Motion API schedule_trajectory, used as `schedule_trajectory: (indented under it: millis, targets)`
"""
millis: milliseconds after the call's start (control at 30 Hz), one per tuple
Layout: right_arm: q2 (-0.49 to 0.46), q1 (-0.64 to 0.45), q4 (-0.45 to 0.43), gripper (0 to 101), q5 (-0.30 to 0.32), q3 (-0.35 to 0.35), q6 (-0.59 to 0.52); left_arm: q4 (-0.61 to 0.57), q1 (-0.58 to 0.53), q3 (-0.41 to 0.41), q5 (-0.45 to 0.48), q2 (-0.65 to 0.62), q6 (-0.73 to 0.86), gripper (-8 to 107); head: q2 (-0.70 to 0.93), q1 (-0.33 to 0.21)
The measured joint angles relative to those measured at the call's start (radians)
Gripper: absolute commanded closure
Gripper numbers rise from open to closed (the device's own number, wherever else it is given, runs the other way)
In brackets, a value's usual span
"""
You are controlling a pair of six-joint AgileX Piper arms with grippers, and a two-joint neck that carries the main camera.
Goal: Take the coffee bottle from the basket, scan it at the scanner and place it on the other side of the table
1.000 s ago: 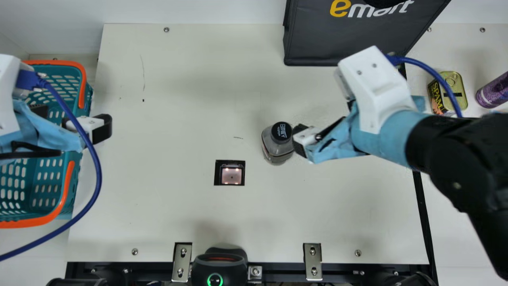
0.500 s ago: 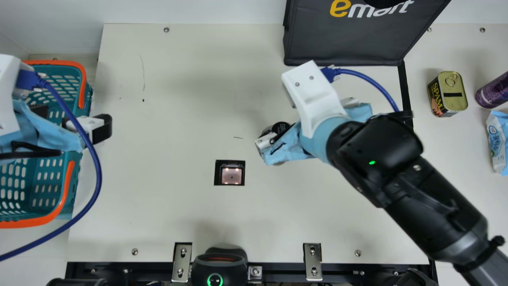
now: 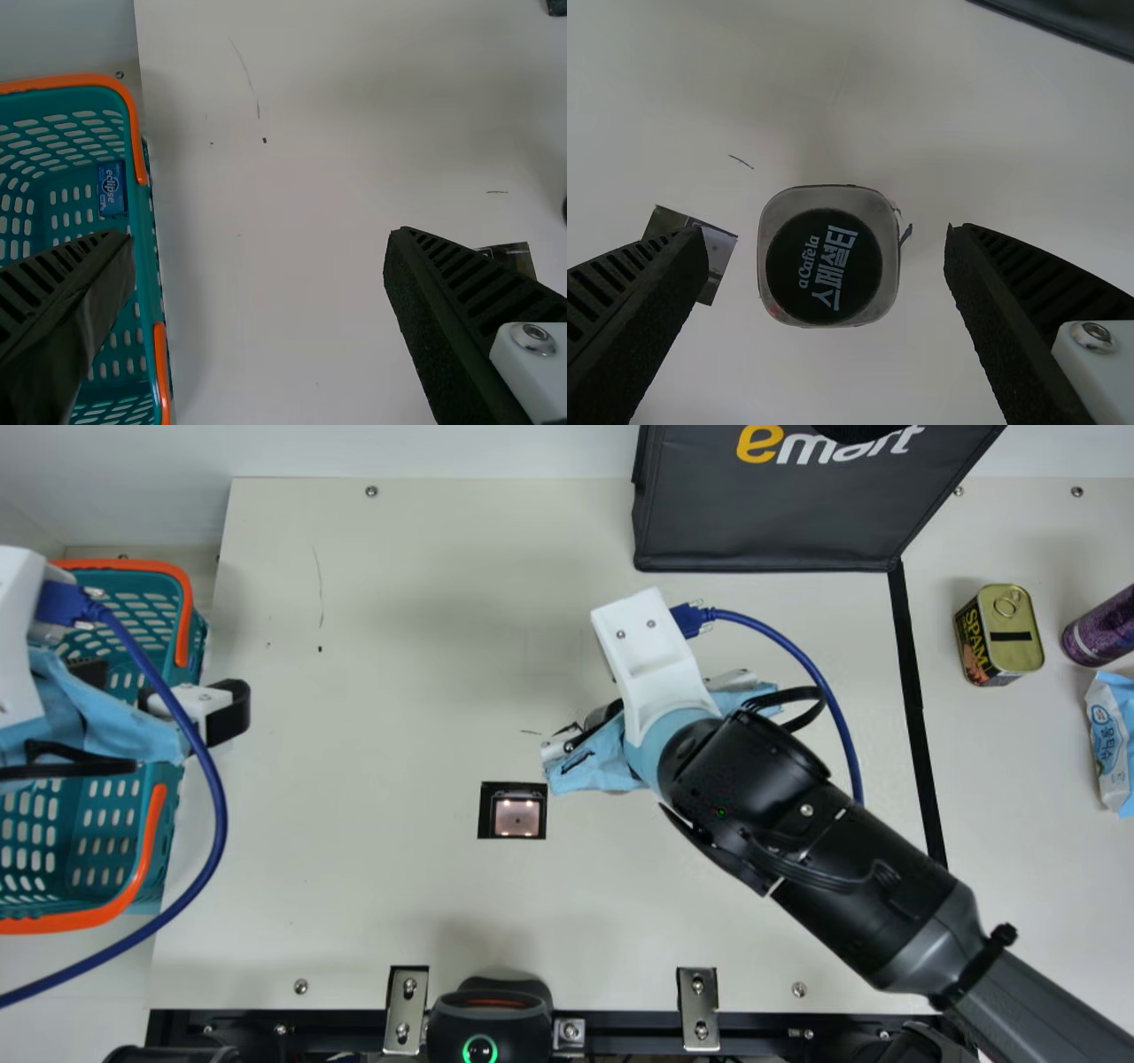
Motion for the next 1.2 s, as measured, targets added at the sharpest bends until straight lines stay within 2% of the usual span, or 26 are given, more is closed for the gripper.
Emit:
schedule_trajectory:
  millis: [133,300,600,1033,1200]
  targets:
    - [0.010,0.011,-0.015,6,-0.026,0.015,0.036,0.000,0.000,0.000,0.000,0.000,0.000,9,0.002,0.000]
    - [0.023,0.021,-0.028,40,-0.046,0.021,0.071,0.000,0.000,0.000,0.000,0.000,0.000,9,0.002,0.000]
    - [0.040,0.034,-0.050,100,-0.030,0.001,0.102,0.000,0.000,0.000,0.000,0.000,0.000,9,0.002,0.000]
    - [0.028,0.054,-0.055,101,0.092,-0.132,0.100,0.000,0.000,0.000,0.000,0.000,0.000,9,0.000,0.000]
    - [0.006,0.039,-0.032,101,0.109,-0.176,0.077,0.000,0.000,0.000,0.000,0.000,0.000,9,-0.095,0.000]
